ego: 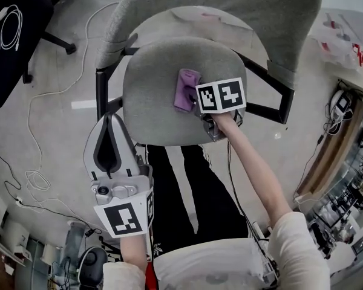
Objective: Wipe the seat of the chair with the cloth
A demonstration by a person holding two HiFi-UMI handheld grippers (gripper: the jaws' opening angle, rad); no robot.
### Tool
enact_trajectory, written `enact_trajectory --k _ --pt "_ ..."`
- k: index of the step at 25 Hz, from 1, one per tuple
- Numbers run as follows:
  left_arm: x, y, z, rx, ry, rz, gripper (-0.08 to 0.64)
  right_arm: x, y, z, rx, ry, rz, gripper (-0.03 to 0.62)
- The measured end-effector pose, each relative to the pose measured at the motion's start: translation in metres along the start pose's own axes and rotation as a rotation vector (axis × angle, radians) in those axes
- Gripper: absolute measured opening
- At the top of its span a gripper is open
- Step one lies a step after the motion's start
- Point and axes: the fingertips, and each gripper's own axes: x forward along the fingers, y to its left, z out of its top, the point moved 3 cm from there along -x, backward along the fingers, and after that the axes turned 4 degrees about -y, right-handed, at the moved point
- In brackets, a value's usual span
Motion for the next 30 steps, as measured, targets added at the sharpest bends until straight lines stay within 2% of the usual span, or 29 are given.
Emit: enact_trajectory --k 6,12,17,22,26,30 --pt "0.007 -0.012 -0.004 0.018 0.013 -0.039 0.012 -0.035 -0.058 -0.014 -0.019 0.012 -0.124 0.089" --pt "0.014 -0.018 -0.001 0.060 0.014 -0.056 0.012 -0.072 -0.117 -0.029 -0.013 0.018 -0.322 0.088" --pt "0.019 -0.019 0.002 0.053 0.004 -0.060 0.012 -0.092 -0.140 -0.038 -0.034 0.033 -0.466 0.088" --pt "0.016 -0.016 0.003 0.051 0.009 -0.053 0.012 -0.095 -0.143 -0.041 -0.048 0.067 -0.553 0.087" --pt "0.015 -0.015 0.006 0.053 0.008 -0.050 0.012 -0.095 -0.146 -0.041 -0.005 0.054 -0.566 0.088" --pt "0.013 -0.012 0.007 0.042 0.001 -0.041 0.012 -0.110 -0.126 -0.032 0.083 -0.050 -0.473 0.087"
